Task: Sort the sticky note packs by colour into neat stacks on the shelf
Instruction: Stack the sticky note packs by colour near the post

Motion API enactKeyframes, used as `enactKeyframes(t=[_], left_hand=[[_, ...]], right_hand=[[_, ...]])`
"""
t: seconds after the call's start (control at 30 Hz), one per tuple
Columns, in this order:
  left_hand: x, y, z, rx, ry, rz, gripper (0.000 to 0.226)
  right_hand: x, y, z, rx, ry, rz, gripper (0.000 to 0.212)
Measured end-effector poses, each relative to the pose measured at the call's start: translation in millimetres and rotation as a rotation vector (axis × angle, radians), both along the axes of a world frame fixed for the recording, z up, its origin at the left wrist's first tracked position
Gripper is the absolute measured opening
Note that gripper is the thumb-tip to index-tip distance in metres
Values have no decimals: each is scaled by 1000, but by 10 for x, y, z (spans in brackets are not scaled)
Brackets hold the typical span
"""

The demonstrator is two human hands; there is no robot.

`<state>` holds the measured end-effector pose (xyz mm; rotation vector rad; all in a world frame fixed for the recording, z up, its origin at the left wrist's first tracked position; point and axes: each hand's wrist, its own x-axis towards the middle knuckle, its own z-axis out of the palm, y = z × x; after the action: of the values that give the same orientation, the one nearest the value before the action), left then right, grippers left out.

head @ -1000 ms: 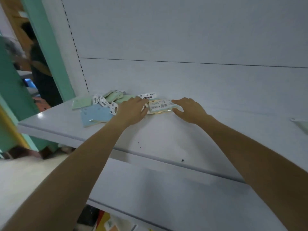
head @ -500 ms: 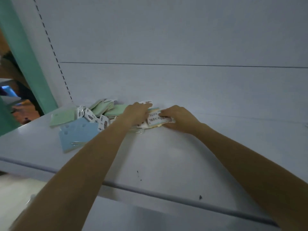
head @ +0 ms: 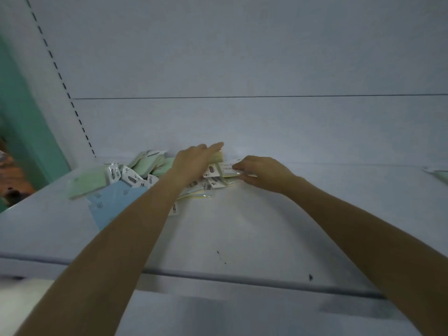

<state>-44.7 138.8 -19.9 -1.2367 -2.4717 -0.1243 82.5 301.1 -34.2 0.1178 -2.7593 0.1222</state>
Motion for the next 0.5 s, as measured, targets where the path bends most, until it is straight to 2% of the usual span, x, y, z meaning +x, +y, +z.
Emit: enactKeyframes(t=[0.07, 0.17, 0.3, 0.37, 0.5], left_hand=[[-35, -30, -4, 166, -122, 0, 65], [-77, -79, 39, 515, -351, -44, 57], [-81, -142, 125, 927, -855, -73, 52], [-17, -184, 146, 1011, -1008, -90, 52], [78, -213, 142, 1078, -1113, -73, 51]], right_hand=[[19, 29, 24, -132, 51, -32, 32], [46, 68, 81, -411, 212, -137, 26], [92, 93, 157, -1059, 312, -203, 26], [128, 96, 173, -1157, 334, -208, 25], [204, 45, 170, -1232, 374, -288, 25]])
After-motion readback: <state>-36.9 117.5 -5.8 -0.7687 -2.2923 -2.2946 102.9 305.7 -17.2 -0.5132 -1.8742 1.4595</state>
